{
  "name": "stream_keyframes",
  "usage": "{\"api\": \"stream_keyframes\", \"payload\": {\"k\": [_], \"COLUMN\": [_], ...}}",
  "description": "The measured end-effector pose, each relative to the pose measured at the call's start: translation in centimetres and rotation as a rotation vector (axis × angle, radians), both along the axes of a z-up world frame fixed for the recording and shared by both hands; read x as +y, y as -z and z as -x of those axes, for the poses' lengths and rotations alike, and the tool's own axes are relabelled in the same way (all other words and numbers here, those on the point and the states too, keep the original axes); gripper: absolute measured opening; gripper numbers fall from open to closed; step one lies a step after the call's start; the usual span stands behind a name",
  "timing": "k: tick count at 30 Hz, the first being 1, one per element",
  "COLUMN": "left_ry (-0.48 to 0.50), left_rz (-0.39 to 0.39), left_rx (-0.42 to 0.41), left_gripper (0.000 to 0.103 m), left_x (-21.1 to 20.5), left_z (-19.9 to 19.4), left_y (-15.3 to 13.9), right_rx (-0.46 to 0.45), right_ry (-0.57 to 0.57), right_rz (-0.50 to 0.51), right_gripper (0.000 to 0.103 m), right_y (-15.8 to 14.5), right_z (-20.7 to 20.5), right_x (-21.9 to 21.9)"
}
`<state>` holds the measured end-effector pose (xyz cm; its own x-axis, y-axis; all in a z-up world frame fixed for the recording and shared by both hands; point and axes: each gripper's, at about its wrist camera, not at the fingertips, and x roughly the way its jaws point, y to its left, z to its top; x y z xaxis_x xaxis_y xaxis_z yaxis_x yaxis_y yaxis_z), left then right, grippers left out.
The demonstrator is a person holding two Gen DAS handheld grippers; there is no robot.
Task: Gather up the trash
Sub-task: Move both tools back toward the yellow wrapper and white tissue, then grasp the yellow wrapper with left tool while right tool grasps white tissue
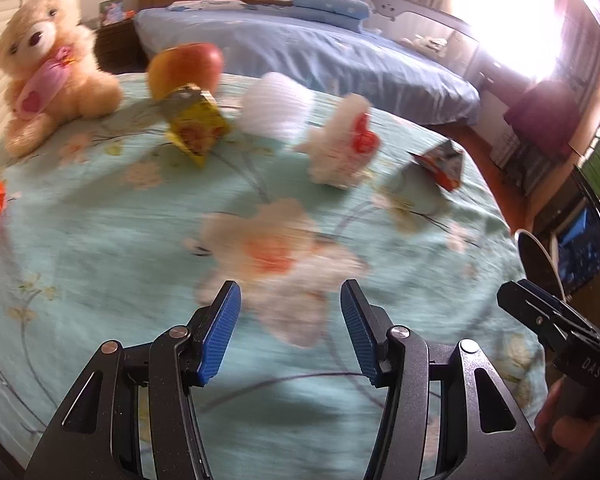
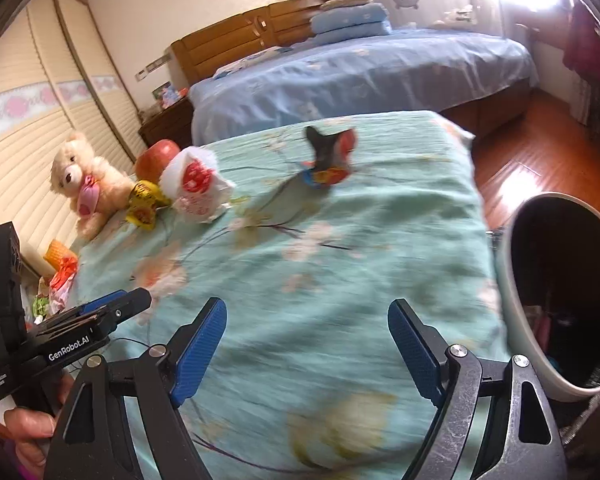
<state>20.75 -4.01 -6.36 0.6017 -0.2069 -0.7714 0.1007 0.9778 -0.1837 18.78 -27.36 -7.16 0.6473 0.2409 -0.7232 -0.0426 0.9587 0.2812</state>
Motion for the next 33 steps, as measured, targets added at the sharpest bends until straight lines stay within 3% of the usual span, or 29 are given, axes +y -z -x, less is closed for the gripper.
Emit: {"api": "stream_keyframes", "payload": {"k": [13,33], "left_ry": [-0.073,-0.112], "left_rz": [-0.021,-0.013], "left_rx": [0.005,-0.009], "left_gripper": [0.053,0.053], "left_x": [4.8,6.4], "left_z": [-3.9,-11.7], "left_y": [0.3,0.6], "right_rx": [0.028,0.045], "right_ry": [-0.073,-0.105], "right_rz": [-0.013,-0.072], "right_gripper": [0.084,0.084], "right_y": [0.8,1.8], "right_z": [-4.3,-12.3], "right_x": [4.7,8.8]}}
